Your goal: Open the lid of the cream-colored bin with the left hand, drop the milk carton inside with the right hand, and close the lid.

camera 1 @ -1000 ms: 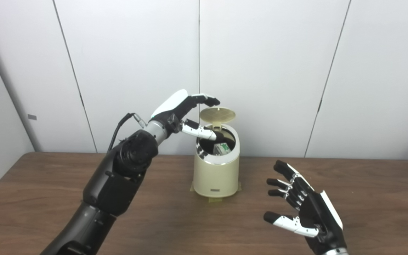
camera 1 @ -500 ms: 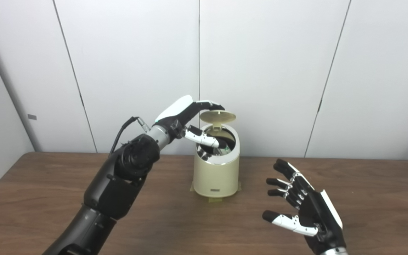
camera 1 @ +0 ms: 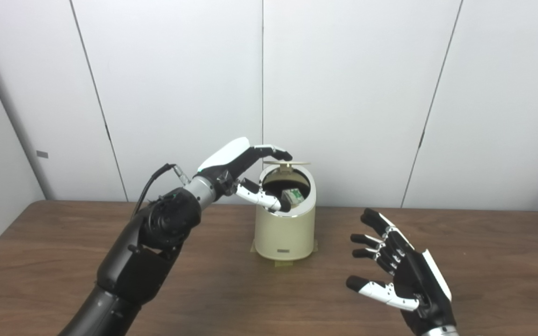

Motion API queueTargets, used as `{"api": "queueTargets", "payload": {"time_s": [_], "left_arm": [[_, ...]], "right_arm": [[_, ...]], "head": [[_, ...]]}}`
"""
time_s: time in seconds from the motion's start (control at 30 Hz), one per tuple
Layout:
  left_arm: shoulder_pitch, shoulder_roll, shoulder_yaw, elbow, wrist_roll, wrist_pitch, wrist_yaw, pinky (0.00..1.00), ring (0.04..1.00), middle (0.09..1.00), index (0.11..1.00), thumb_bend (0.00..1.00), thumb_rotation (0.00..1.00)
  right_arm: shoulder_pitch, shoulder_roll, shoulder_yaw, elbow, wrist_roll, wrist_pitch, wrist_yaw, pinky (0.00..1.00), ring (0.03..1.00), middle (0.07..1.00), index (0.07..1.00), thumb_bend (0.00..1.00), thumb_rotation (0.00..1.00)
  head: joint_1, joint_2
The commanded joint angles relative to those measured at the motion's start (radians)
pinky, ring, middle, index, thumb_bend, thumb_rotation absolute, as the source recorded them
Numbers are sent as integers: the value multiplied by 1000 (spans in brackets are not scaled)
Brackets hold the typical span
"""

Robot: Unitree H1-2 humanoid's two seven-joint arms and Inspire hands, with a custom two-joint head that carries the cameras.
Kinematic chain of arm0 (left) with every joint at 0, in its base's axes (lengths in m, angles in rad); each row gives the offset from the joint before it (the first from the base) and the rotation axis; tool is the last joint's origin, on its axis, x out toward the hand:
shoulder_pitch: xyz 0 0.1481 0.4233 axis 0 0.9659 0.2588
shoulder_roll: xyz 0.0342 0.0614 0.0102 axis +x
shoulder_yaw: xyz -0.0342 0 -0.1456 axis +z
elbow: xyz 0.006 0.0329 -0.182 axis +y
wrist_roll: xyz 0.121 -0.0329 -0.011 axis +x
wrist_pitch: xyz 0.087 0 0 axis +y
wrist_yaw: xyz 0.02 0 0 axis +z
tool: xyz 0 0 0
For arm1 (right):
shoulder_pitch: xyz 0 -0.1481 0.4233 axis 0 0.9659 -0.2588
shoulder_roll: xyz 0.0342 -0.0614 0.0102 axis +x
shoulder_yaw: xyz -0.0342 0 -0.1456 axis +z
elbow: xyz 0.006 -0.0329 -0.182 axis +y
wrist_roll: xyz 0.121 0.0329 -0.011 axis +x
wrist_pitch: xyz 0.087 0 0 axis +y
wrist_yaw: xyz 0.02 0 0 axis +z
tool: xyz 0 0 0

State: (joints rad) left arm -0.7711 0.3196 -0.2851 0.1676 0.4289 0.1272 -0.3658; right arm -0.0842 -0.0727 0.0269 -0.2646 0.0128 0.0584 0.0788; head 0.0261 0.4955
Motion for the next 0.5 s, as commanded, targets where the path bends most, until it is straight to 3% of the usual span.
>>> {"api": "queueTargets", "payload": {"time_s": [0.0,0.47], "left_arm": [[-39,20,19,-43,-4,-12,5,972,944,854,806,929,290],[7,15,12,-76,-6,15,-16,1000,999,863,817,941,331]], "right_arm": [[-26,6,-4,-42,-2,-10,-8,648,762,900,875,806,277],[-28,3,-5,-47,-9,-1,-6,645,767,897,876,802,283]], "head": [[2,5],[-4,13]]}}
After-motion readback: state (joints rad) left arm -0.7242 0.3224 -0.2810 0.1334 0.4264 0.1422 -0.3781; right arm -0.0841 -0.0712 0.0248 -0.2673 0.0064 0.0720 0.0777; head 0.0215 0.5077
